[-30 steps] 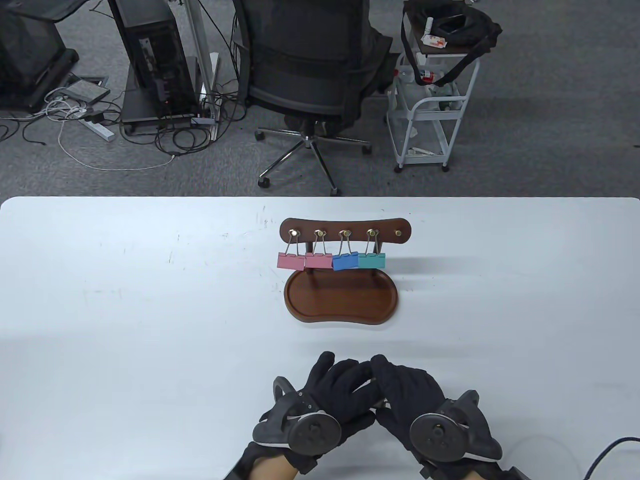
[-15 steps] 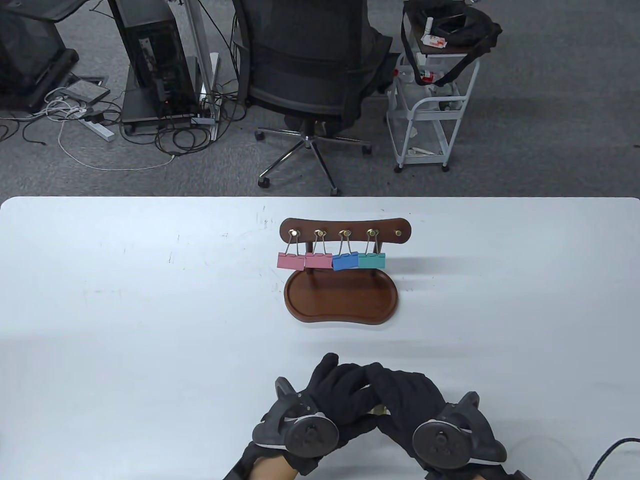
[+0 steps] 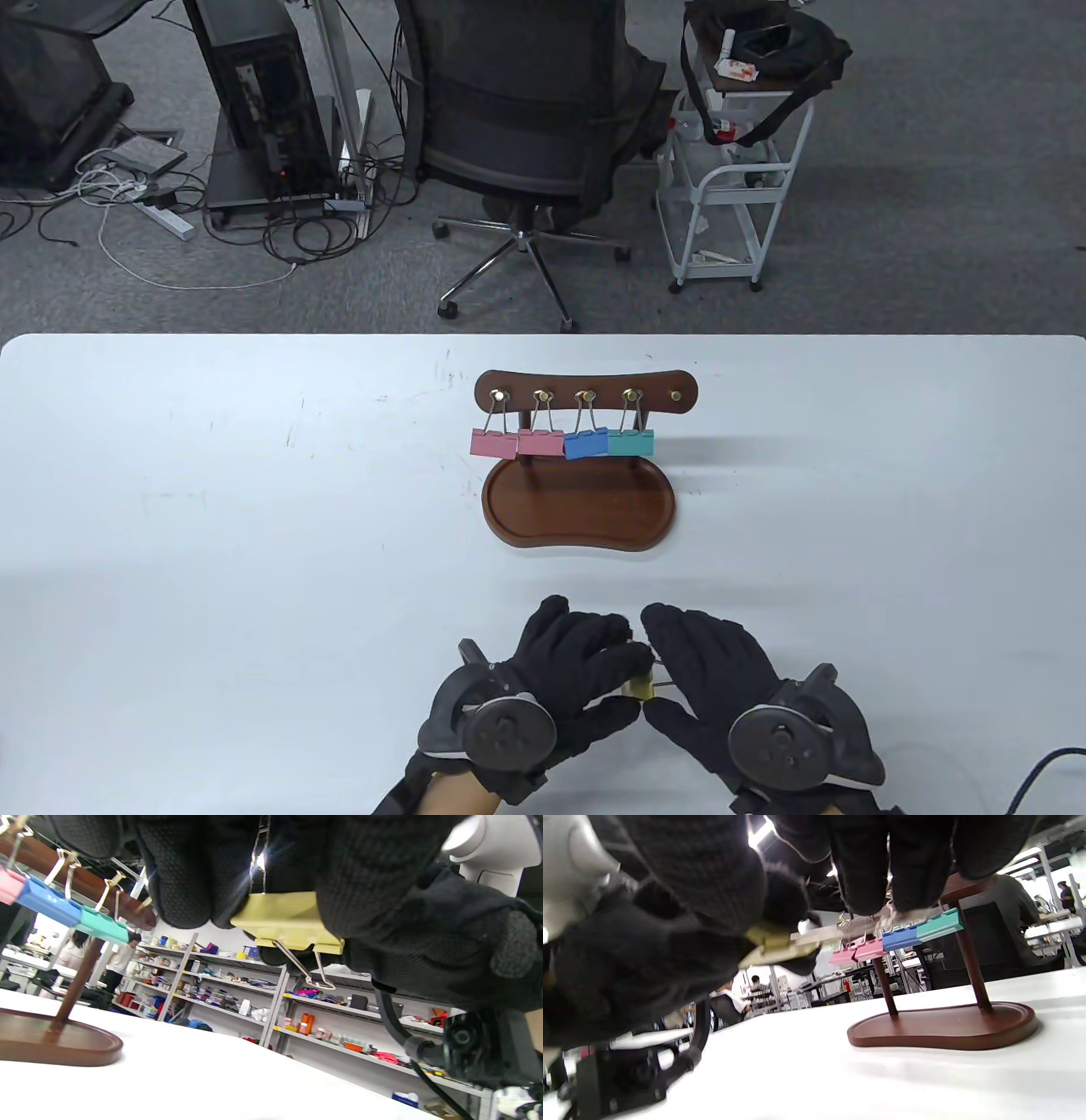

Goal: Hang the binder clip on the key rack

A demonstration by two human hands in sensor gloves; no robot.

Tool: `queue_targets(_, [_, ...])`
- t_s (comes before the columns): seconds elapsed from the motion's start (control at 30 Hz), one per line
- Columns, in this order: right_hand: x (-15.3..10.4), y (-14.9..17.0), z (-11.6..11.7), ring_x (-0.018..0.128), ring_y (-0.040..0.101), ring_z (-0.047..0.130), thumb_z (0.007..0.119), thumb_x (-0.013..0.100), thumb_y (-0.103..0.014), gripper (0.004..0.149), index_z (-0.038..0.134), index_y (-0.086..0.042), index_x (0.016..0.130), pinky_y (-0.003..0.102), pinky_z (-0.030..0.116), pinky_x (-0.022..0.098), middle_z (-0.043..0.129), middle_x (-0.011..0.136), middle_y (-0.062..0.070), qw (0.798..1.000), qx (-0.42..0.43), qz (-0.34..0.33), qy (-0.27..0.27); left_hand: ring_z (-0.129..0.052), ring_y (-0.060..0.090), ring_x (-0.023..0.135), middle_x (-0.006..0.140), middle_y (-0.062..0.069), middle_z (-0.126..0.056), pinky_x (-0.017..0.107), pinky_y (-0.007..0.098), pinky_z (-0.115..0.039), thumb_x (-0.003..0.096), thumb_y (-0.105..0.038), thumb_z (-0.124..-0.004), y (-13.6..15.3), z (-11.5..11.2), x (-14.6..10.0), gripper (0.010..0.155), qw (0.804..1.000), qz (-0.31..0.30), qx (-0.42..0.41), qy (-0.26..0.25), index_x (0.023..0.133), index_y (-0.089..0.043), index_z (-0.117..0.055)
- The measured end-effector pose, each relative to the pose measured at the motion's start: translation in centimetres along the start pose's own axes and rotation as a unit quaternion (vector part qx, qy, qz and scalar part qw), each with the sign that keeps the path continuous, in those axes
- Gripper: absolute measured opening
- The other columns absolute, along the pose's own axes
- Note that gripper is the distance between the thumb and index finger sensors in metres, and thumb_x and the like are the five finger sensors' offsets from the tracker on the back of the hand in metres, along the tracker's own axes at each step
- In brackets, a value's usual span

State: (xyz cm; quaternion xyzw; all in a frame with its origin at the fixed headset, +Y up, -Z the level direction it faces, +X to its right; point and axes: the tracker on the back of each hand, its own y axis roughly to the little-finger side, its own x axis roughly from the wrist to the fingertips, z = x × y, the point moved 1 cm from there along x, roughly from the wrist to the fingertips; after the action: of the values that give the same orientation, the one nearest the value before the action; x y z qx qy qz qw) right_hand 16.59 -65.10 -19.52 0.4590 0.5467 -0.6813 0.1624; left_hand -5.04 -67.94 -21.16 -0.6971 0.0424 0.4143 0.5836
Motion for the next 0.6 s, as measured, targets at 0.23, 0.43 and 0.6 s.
queue_targets(0.23, [0.2,4.4,-1.4,0.095,0.065,0.064,0.078,0.054,-0.049,0.084,0.045,-0.005,0.117,0.075,0.050,0.066,0.061,0.112,0.037,0.987,0.028,0.136,0.080,-0.092,0.050,0.086,0.101,0.026,-0.085,0.069,0.080,-0.055,0.0449,-0.045,-0.096,0.7,0.0,-0.1,0.065,1.000,0.018,0.002,-0.007,0.101,-0.014,-0.086])
queue_targets(0.43, [-0.4,7.4,-0.7,0.096,0.064,0.062,0.075,0.056,-0.049,0.081,0.047,-0.004,0.117,0.075,0.047,0.066,0.060,0.112,0.038,0.974,0.005,0.205,0.101,-0.091,0.050,0.086,0.102,0.027,-0.084,0.069,0.080,-0.055,0.0459,-0.045,-0.094,0.8,0.2,-0.1,0.066,1.000,0.025,0.009,-0.012,0.102,-0.012,-0.085])
queue_targets(0.6, [-1.0,8.1,-0.3,0.096,0.065,0.060,0.074,0.056,-0.049,0.080,0.048,-0.004,0.117,0.074,0.045,0.067,0.059,0.112,0.038,0.967,-0.007,0.238,0.095,-0.090,0.050,0.086,0.102,0.027,-0.083,0.069,0.080,-0.054,0.0470,-0.046,-0.093,1.2,0.2,-0.2,0.069,0.999,0.037,0.015,-0.016,0.104,-0.009,-0.082])
